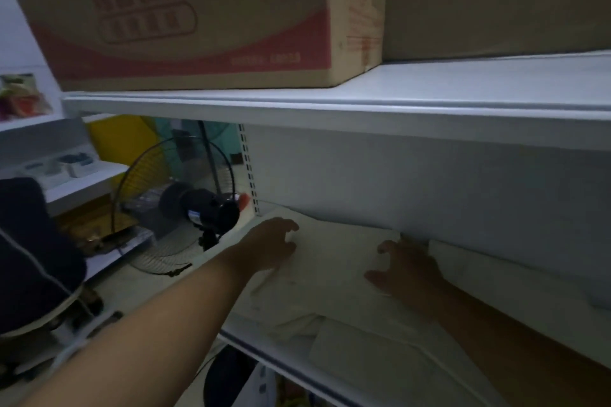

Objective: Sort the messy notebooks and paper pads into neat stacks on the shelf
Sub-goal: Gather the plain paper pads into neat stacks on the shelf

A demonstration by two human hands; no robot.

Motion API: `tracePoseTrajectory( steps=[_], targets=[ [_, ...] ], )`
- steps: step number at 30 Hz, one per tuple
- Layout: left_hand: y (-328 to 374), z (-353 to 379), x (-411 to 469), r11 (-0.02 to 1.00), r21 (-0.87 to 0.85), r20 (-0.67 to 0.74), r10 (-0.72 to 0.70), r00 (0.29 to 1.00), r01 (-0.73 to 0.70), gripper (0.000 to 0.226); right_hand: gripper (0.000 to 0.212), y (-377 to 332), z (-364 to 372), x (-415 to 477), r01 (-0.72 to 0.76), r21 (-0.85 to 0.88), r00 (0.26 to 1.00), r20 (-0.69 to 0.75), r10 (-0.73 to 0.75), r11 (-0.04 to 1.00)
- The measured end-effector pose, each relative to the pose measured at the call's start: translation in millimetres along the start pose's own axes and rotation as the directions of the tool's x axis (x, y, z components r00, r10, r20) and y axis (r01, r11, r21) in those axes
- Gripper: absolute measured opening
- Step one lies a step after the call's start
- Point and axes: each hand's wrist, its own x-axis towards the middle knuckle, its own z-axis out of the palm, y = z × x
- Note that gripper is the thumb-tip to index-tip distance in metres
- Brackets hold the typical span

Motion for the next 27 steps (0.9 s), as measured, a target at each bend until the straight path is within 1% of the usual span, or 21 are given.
tracePoseTrajectory(
  steps=[2,5,7,10,11,13,14,15,16,17,18,19,20,21,23,25,26,27],
  targets=[
    [-2,-3,18,0.997,0.033,-0.03,0.075,0.997,-0.074,0.044,0.053,-5,2,-4,-0.008,0.059,1.0,-0.017,0.009,0.998],
    [3,-3,43,0.968,0.139,0.036,0.204,0.978,-0.207,0.05,0.049,-14,6,-9,-0.043,0.102,0.999,-0.024,0.046,0.994],
    [8,0,57,0.942,0.179,0.119,0.267,0.956,-0.285,0.056,0.046,-21,11,-14,-0.095,0.044,0.992,-0.081,0.098,0.995],
    [12,0,76,0.923,0.184,0.245,0.291,0.925,-0.339,0.065,0.044,-31,17,-27,-0.183,-0.036,0.965,-0.2,0.172,0.982],
    [13,-2,80,0.916,0.19,0.252,0.303,0.919,-0.355,0.07,0.042,-34,19,-32,-0.204,-0.027,0.959,-0.206,0.195,0.979],
    [19,-9,81,0.88,0.25,0.207,0.359,0.91,-0.404,0.075,0.043,-36,24,-41,-0.235,-0.003,0.952,-0.202,0.23,0.972],
    [21,-15,80,0.857,0.274,0.191,0.397,0.898,-0.437,0.071,0.048,-37,27,-44,-0.235,0.025,0.944,-0.234,0.234,0.972],
    [24,-24,77,0.847,0.261,0.213,0.417,0.884,-0.462,0.065,0.053,-38,28,-47,-0.229,0.074,0.924,-0.299,0.24,0.971],
    [23,-33,75,0.863,0.194,0.265,0.412,0.872,-0.467,0.06,0.051,-39,30,-47,-0.208,0.134,0.888,-0.39,0.245,0.969],
    [19,-43,74,0.895,0.078,0.328,0.392,0.859,-0.439,0.059,0.042,-42,28,-46,-0.197,0.191,0.847,-0.461,0.265,0.962],
    [10,-53,73,0.924,-0.071,0.385,0.372,0.845,-0.375,0.058,0.031,-46,25,-44,-0.193,0.233,0.819,-0.496,0.288,0.953],
    [-3,-63,71,0.927,-0.236,0.406,0.367,0.837,-0.292,0.056,0.024,-52,22,-42,-0.194,0.256,0.802,-0.514,0.303,0.947],
    [-21,-72,68,0.894,-0.391,0.378,0.374,0.847,-0.22,0.052,0.021,-58,20,-38,-0.192,0.26,0.792,-0.528,0.305,0.947],
    [-40,-78,65,0.83,-0.53,0.31,0.378,0.872,-0.171,0.047,0.018,-66,18,-34,-0.197,0.253,0.792,-0.528,0.306,0.947],
    [-83,-84,55,0.647,-0.757,0.171,0.335,0.927,-0.094,0.042,0.018,-87,19,-24,-0.201,0.231,0.84,-0.458,0.289,0.952],
    [-123,-86,41,0.474,-0.88,0.105,0.263,0.959,-0.033,0.049,0.022,-114,25,-13,-0.173,0.208,0.904,-0.354,0.239,0.963],
    [-140,-84,36,0.393,-0.92,0.098,0.242,0.965,-0.005,0.052,0.026,-129,27,-7,-0.151,0.19,0.926,-0.316,0.206,0.97],
    [-156,-81,30,0.33,-0.944,0.092,0.234,0.968,0.01,0.051,0.032,-144,29,-2,-0.133,0.169,0.942,-0.283,0.178,0.977]
  ],
)
